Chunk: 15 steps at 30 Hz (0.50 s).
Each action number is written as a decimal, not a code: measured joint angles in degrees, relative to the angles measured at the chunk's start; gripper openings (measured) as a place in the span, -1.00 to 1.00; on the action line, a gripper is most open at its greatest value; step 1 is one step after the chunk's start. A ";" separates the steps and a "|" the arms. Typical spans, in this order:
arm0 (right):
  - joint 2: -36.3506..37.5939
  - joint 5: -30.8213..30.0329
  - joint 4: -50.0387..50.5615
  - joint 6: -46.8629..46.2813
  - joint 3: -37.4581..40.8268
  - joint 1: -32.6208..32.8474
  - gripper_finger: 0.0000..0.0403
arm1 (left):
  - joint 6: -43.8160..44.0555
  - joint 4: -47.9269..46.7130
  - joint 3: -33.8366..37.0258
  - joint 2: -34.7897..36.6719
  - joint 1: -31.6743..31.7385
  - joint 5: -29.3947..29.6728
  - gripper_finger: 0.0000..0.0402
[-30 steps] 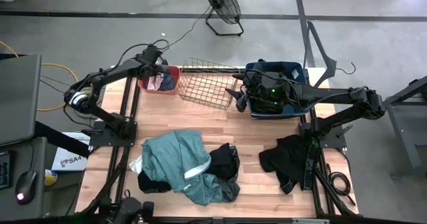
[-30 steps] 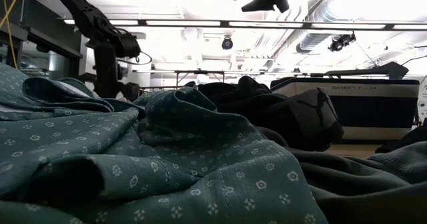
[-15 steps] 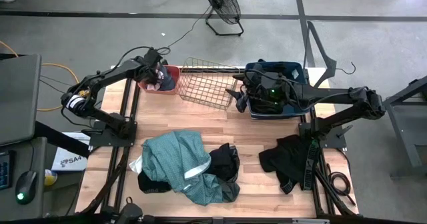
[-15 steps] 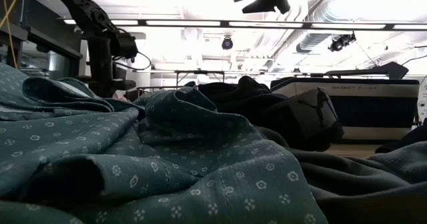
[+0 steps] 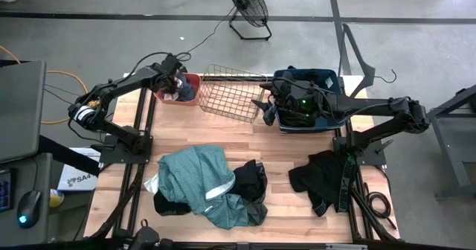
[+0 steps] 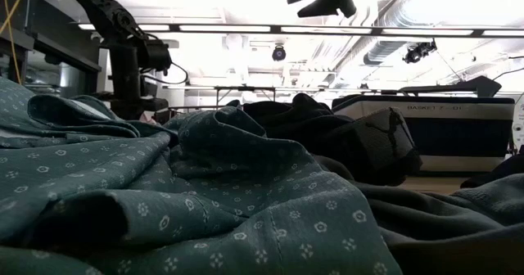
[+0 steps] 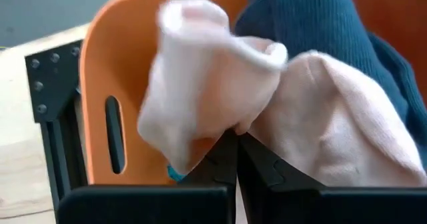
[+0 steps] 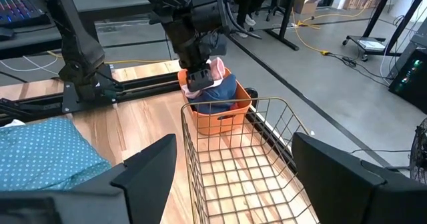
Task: Pick & Place Cloths
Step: Put the light pink sock into the orange bin, then adjust the violet sock in the orange bin
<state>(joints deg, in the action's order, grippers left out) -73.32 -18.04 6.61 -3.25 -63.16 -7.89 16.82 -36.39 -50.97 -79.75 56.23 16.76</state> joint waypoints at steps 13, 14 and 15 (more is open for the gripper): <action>0.00 0.00 0.07 0.00 0.00 -0.01 0.43 | -1.42 -5.55 -6.01 0.20 -0.02 -1.34 -0.64; 0.00 0.00 0.06 0.00 0.00 -0.01 0.43 | -1.36 -6.90 -6.28 0.18 -0.02 -2.11 -0.61; 0.00 0.00 0.07 0.00 0.00 0.00 0.43 | -1.35 -8.14 -6.53 0.19 -0.02 -3.13 -0.58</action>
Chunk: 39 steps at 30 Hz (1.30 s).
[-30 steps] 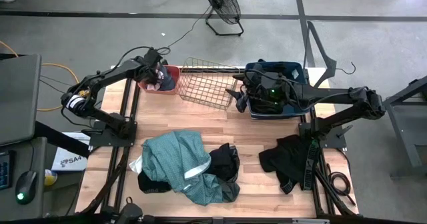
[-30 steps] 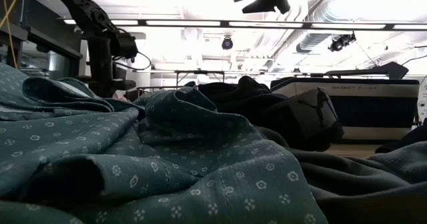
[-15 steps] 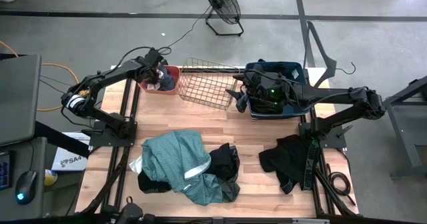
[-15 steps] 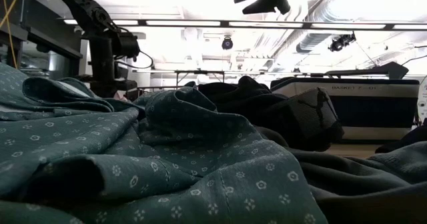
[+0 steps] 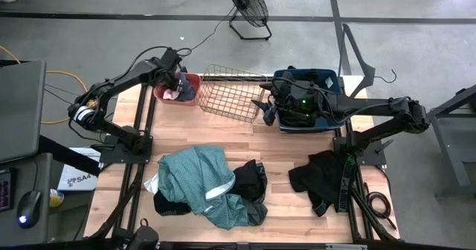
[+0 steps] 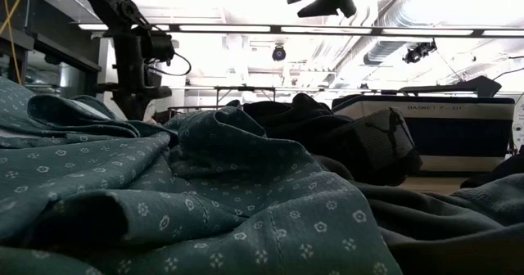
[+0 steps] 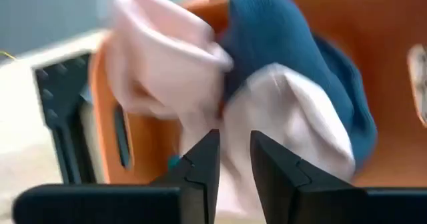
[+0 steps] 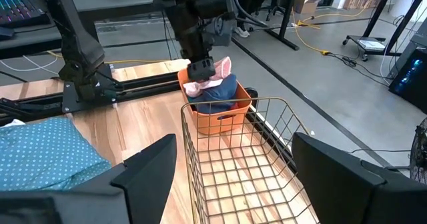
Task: Pick & Place Cloths
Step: Adjust the violet sock in the orange bin
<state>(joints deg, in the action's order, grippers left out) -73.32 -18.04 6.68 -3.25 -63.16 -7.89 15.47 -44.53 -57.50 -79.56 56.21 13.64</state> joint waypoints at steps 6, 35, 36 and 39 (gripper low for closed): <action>0.00 0.00 0.00 0.00 0.00 0.01 0.43 | 0.24 -1.55 -1.13 0.00 0.00 -0.26 -0.55; 0.00 0.00 0.09 -0.02 0.00 -0.01 0.43 | -1.69 10.44 0.09 -9.66 -1.46 2.66 -0.99; 0.00 0.00 0.09 -0.02 0.00 -0.01 0.43 | -1.69 11.15 0.44 -10.22 -1.46 2.76 -0.99; 0.00 0.00 0.09 -0.03 0.00 0.00 0.43 | -1.69 12.05 0.94 -11.35 -1.46 3.02 -0.99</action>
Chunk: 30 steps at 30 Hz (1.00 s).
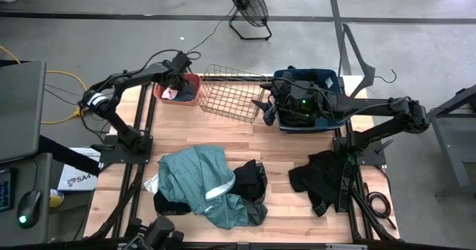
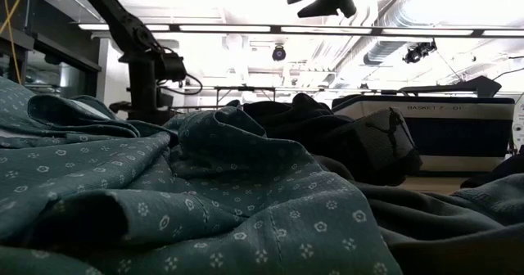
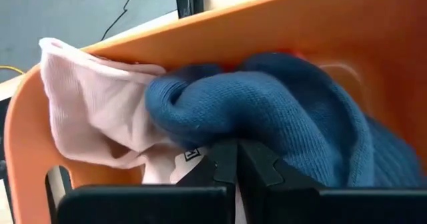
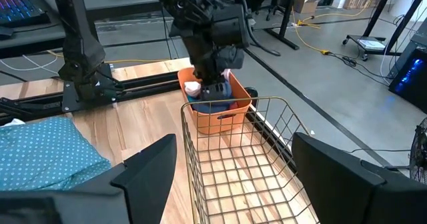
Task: Pick & Place Cloths
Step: Adjust the violet sock in the orange bin
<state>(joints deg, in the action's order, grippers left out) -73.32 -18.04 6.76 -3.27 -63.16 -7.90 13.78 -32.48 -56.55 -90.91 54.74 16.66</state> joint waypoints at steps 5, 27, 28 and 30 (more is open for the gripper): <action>0.00 0.00 0.00 -0.04 0.00 -0.01 0.43 | 0.00 -0.23 0.02 -0.88 0.00 1.17 -1.00; 0.00 0.00 1.88 -0.28 0.00 0.00 0.43 | 0.00 -0.89 -0.82 0.56 -0.02 0.51 -0.97; 0.00 0.00 1.88 -0.28 0.00 -0.01 0.43 | -0.03 -1.01 -1.27 1.05 -0.02 0.51 -0.96; 0.00 0.02 1.88 -0.28 0.00 0.00 0.43 | -0.35 -1.71 -2.14 2.00 -0.02 0.53 -0.92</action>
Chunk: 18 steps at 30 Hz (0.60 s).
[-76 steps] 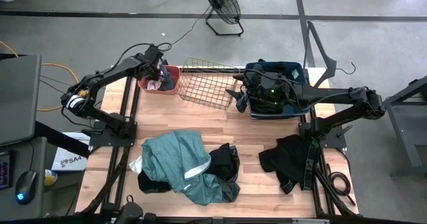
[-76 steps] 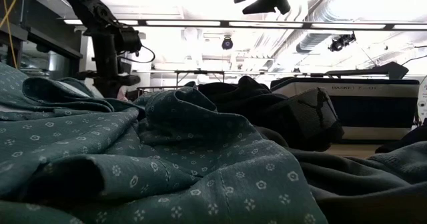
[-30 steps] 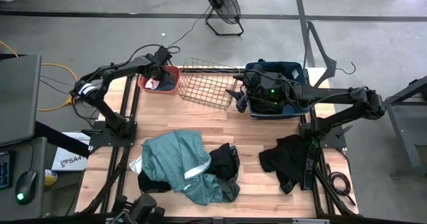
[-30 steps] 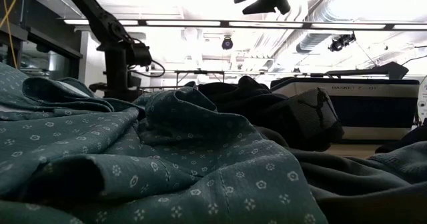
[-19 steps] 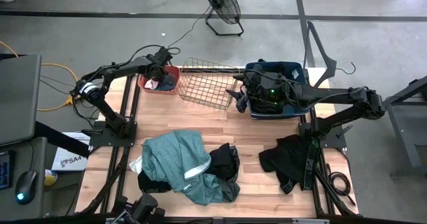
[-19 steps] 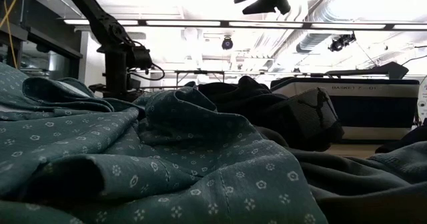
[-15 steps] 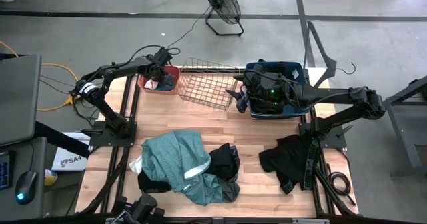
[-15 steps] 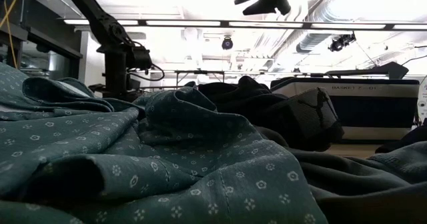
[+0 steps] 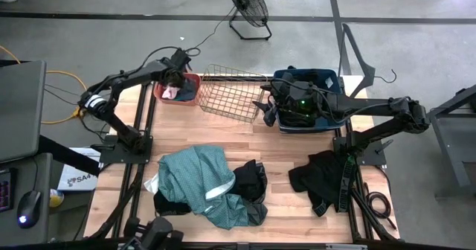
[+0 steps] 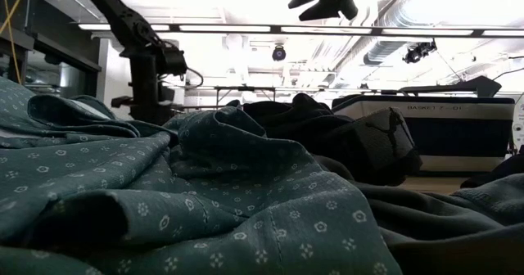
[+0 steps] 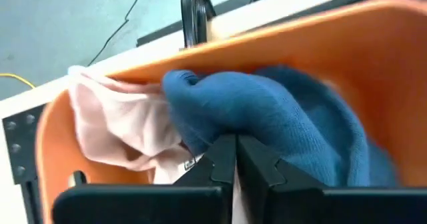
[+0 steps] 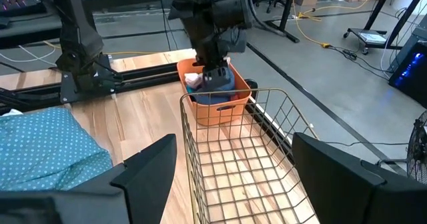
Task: Pick & Place Cloths
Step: Adjust the violet sock in the orange bin, then put the right black boxer into the gold wire basket
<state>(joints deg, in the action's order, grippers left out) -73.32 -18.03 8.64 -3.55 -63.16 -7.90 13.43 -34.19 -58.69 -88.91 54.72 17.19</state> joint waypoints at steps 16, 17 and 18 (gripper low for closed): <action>0.53 0.01 4.30 -0.97 0.00 -0.01 0.43 | -0.56 -3.37 -0.55 11.52 -0.02 0.37 -0.34; 0.78 -0.01 5.78 -1.33 0.00 0.02 0.43 | -1.04 -3.43 -0.57 12.64 -0.02 0.32 -0.34; 1.09 0.01 7.08 -1.97 0.00 0.02 0.43 | -1.29 -3.61 -0.57 13.75 -0.02 0.11 -0.34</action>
<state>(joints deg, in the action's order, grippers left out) -72.23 -18.02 15.73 -5.52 -63.16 -7.88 12.14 -37.80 -59.27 -75.16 54.70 17.30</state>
